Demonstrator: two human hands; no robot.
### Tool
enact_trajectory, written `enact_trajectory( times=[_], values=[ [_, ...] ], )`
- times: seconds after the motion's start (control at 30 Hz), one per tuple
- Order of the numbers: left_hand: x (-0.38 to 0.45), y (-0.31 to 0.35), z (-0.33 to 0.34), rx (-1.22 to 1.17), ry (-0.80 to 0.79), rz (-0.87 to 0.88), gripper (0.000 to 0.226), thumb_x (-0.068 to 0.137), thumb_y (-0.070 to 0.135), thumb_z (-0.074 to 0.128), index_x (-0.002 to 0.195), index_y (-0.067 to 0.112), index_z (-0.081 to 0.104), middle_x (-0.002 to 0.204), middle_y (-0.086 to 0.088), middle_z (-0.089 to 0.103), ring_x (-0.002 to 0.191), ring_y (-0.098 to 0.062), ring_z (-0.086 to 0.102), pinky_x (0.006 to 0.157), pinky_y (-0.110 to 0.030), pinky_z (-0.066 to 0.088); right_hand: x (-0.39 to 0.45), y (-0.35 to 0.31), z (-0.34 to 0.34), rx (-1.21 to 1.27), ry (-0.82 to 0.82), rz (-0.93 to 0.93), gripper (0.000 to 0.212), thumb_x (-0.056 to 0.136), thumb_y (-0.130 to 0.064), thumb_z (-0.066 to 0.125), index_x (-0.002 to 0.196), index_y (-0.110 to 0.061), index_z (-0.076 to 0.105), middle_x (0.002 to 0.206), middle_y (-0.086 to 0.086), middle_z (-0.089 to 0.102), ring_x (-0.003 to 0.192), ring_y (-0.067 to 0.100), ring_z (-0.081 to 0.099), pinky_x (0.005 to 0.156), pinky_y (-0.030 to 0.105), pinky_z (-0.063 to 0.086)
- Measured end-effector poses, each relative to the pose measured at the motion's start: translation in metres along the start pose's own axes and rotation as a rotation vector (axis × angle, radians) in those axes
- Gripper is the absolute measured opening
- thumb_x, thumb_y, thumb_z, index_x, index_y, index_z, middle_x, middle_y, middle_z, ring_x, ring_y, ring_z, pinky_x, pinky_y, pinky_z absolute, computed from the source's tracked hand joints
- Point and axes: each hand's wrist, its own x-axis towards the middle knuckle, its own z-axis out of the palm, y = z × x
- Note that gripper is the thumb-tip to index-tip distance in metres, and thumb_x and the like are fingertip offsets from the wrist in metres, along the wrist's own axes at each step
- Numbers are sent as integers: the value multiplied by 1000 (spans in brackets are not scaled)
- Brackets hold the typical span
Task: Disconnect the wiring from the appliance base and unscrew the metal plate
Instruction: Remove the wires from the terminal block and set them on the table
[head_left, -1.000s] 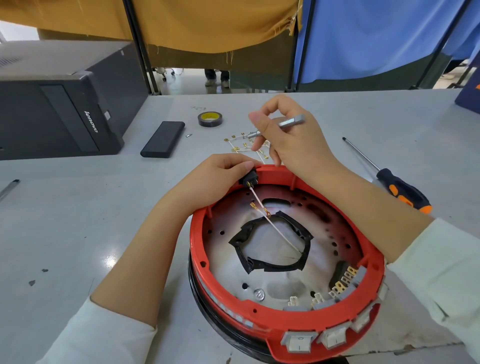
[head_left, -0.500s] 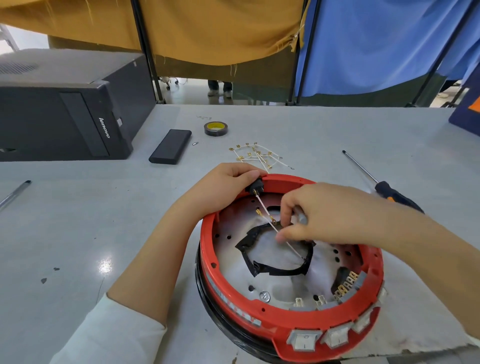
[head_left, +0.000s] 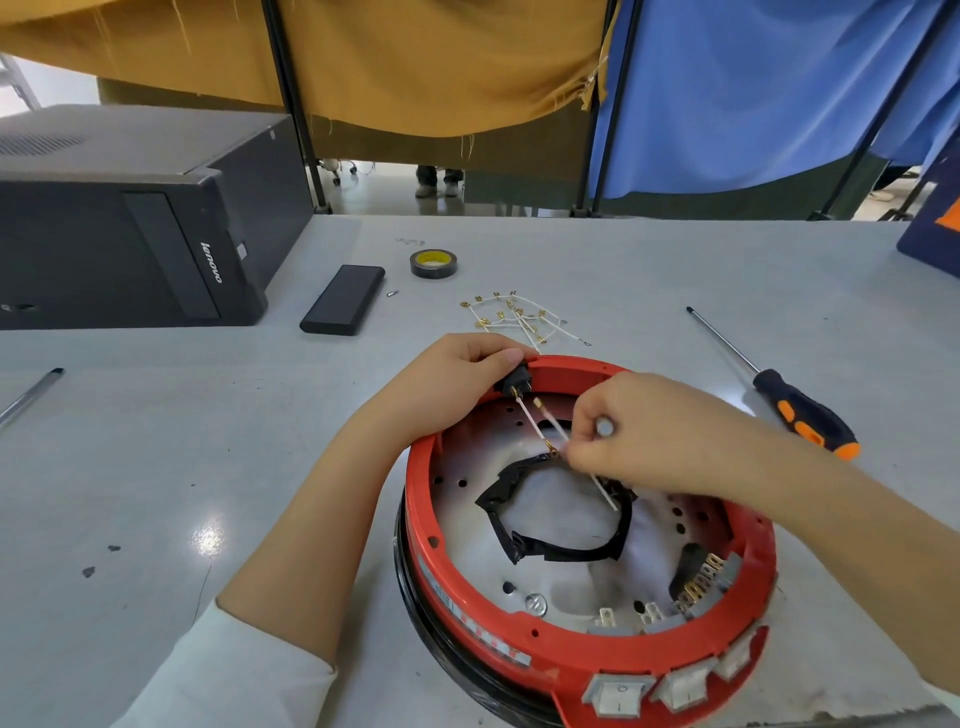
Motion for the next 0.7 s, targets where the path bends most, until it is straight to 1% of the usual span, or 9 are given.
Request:
enact_trajectory(
  times=[0.07, 0.17, 0.23, 0.3, 0.37, 0.47, 0.53, 0.63, 0.7],
  values=[
    [0, 0, 0, -6, 4, -3, 22, 97, 29, 48, 103, 35, 69, 100, 26, 67, 93, 14, 57, 81, 2, 37, 1, 4, -10, 90, 0, 37, 26, 77, -37, 56, 67, -13, 57, 53, -4, 51, 51, 15, 46, 59, 28, 43],
    [0, 0, 0, -2, -4, -5, 23, 98, 29, 48, 107, 33, 69, 102, 22, 68, 98, 7, 59, 87, -5, 39, 2, 8, -21, 346, 41, 53, 26, 82, -28, 57, 60, -15, 52, 44, -4, 50, 40, 9, 42, 50, 23, 37],
    [0, 0, 0, -7, -1, -6, 23, 98, 30, 48, 105, 34, 69, 101, 23, 68, 97, 7, 59, 88, -8, 39, 10, 11, -27, 433, 122, 39, 27, 85, -29, 59, 62, -17, 54, 40, -6, 52, 34, 4, 41, 47, 21, 35],
    [-2, 2, 0, -11, 1, -11, 23, 98, 29, 48, 101, 37, 69, 100, 23, 68, 96, 8, 59, 87, -7, 40, 28, 12, -31, 457, 181, 55, 27, 87, -29, 58, 65, -13, 56, 38, -6, 49, 31, 5, 39, 40, 17, 32],
    [-3, 4, 0, -10, -1, -13, 23, 98, 29, 47, 102, 36, 69, 101, 20, 69, 94, 7, 59, 82, -3, 40, 54, 13, -34, 507, 154, 122, 26, 88, -26, 57, 69, -9, 58, 38, -4, 46, 29, 9, 35, 34, 14, 27],
    [-5, 6, 0, -27, 3, -15, 24, 98, 26, 47, 104, 31, 70, 101, 13, 70, 94, 1, 60, 78, -3, 40, 93, 15, -34, 582, 53, 222, 22, 88, -25, 55, 72, -11, 57, 47, -1, 45, 31, 11, 31, 38, 15, 24],
    [-4, 6, 1, -18, 0, -18, 24, 98, 26, 47, 106, 29, 69, 102, 11, 70, 94, 0, 60, 78, -3, 40, 115, 17, -32, 619, 29, 262, 19, 87, -25, 55, 74, -12, 55, 51, 0, 45, 33, 11, 32, 40, 16, 24],
    [-3, 5, 1, -19, -6, -30, 26, 98, 27, 46, 110, 28, 69, 104, 13, 69, 98, -1, 61, 87, -10, 42, 141, 16, -26, 631, 24, 306, 15, 86, -22, 54, 75, -12, 54, 52, 1, 47, 35, 11, 34, 40, 17, 25],
    [-2, 4, 0, -16, -12, -26, 26, 98, 27, 46, 112, 27, 68, 105, 15, 68, 99, 2, 60, 88, -8, 41, 152, 15, -21, 623, 38, 336, 14, 85, -20, 52, 75, -11, 54, 55, 2, 49, 36, 11, 36, 39, 16, 25]
  ],
)
